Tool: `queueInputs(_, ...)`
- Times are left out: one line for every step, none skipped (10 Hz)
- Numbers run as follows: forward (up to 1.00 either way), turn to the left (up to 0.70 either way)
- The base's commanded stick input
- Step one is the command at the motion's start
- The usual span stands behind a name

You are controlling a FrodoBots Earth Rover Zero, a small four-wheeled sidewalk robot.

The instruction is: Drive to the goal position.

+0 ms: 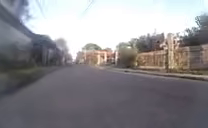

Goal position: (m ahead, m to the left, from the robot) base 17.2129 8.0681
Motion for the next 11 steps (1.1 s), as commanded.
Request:
queueInputs(1.0,0.01)
queueInputs(1.0,0.01)
queueInputs(1.0,0.01)
queueInputs(1.0,0.01)
queueInputs(1.0,0.01)
queueInputs(1.0,0.01)
queueInputs(1.0,0.01)
queueInputs(1.0,0.01)
queueInputs(1.0,0.01)
queueInputs(1.0,0.01)
queueInputs(1.0,0.01)
